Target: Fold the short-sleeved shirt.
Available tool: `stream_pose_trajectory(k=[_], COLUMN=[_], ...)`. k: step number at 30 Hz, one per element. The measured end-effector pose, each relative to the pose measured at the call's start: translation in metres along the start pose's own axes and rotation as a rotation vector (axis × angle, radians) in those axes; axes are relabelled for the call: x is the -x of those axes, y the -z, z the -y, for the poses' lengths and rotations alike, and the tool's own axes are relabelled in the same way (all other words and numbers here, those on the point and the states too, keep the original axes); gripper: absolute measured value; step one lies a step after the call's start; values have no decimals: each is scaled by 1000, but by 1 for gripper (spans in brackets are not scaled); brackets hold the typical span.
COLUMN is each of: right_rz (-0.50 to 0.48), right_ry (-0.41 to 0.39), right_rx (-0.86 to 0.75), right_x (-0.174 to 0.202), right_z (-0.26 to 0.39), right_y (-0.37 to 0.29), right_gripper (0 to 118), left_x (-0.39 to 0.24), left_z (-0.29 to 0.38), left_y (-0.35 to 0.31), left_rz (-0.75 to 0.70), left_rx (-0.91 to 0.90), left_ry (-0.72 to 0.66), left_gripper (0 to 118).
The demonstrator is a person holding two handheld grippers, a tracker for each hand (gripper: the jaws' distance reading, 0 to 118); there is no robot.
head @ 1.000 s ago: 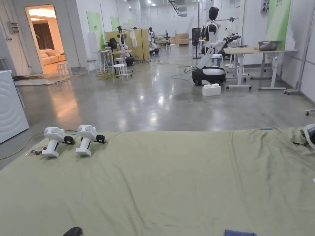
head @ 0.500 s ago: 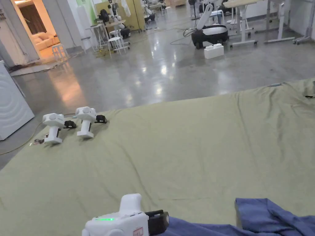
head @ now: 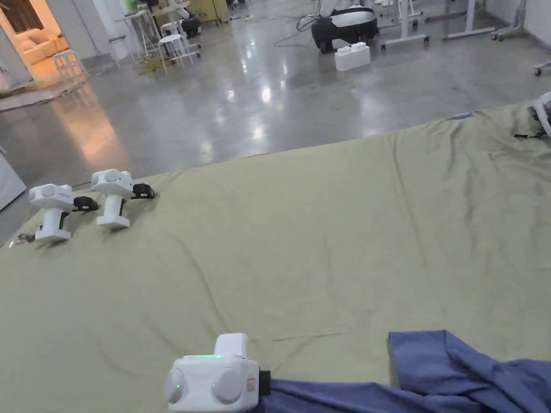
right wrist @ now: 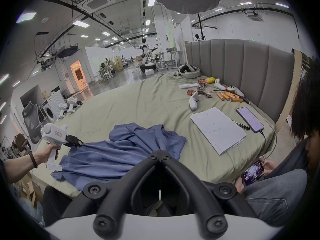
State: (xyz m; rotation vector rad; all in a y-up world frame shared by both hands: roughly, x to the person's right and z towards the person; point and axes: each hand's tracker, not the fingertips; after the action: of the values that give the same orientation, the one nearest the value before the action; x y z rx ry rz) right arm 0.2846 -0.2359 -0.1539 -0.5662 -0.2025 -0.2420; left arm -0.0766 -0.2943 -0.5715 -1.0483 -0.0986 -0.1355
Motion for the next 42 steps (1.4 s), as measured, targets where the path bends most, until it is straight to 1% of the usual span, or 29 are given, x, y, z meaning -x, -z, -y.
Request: stream_pose_trajectory(k=[1, 4, 6, 8, 9, 10, 11, 12, 13, 15, 16, 17, 19, 21, 22, 24, 25, 27, 28, 29, 30, 32, 34, 35, 36, 37, 38, 40, 42], right_rz=[-3, -19, -24, -70, -84, -97, -102, -119, -127, -144, -134, -91, -101, -107, -122, -117, -103, -107, -119, -118, -63, -106, -54, -115, -97, -109, -104, -113, -127], right_ry=[5, 11, -11, -56, -81, -101, -125, -151, -170, -231, -252, -305, -394, -417, -421, -476, -523, -527, -545, -579, -633, -597, -620, -566, -549, -529, -478, -393, -282], right_rx=[7, 26, 21, 54, 93, 134, 181, 219, 246, 330, 369, 415, 476, 597, 627, 648, 613, 604, 610, 596, 585, 619, 557, 562, 508, 482, 416, 353, 208], right_x=[-1, -2, -2, 3, 3, 2, 2, 1, 3, 4, 6, 10, 13, 15, 16, 22, 27, 35, 37, 39, 41, 42, 45, 43, 42, 40, 37, 27, 19], right_z=[-1, -13, -29, -57, -69, -80, -89, -96, -102, -108, -109, -107, -101, -93, -87, -75, -74, -76, -79, -81, -82, -84, -84, -88, -91, -96, -102, -116, -130], right_y=[4, 20, 33, 51, 68, 87, 109, 132, 157, 211, 232, 255, 289, 317, 323, 329, 327, 319, 318, 316, 316, 317, 307, 299, 287, 278, 263, 237, 200], right_gripper=[2, 2, 2, 4, 18, 49, 71, 82, 87, 90, 90, 90, 90, 90, 90, 88, 81, 62, 38, 5, 5, 5, 5, 5, 5, 5, 5, 5, 5], left_x=[-4, -8, -12, -17, -17, -20, -24, -32, -35, -32, -31, -27, -23, -23, -23, -23, -21, -18, -17, -16, -14, -7, 12, 27, 38, 43, 49, 58, 73], left_z=[2, 1, 0, 0, -1, -1, 1, 4, 6, 6, 5, 4, 5, 4, 4, 4, 4, 5, 5, 4, 4, 2, 1, 1, 3, 6, 12, 21, 31], left_y=[1, 12, 19, 28, 30, 29, 30, 29, 29, 28, 27, 26, 24, 26, 27, 26, 26, 24, 24, 23, 23, 20, 11, -3, -21, -41, -68, -119, -180], left_rz=[-15, -10, -8, -16, -19, -33, -44, -54, -58, -58, -54, -46, -35, -32, -31, -27, -24, -16, -11, -7, -1, 23, 71, 102, 117, 124, 152, 186, 233], left_rx=[-1, 30, 55, 74, 76, 72, 73, 71, 69, 66, 65, 63, 60, 60, 62, 60, 57, 52, 50, 49, 50, 45, 16, -14, -62, -104, -166, -252, -355], left_ry=[25, 27, 33, 57, 52, 58, 84, 129, 155, 140, 131, 117, 102, 104, 108, 106, 102, 95, 93, 93, 90, 62, -7, -67, -107, -123, -134, -140, -174], left_gripper=[20, 12, 11, 11, 11, 10, 10, 10, 10, 10, 10, 10, 10, 10, 10, 10, 10, 10, 10, 10, 10, 10, 8, 8, 8, 7, 7, 7, 7])
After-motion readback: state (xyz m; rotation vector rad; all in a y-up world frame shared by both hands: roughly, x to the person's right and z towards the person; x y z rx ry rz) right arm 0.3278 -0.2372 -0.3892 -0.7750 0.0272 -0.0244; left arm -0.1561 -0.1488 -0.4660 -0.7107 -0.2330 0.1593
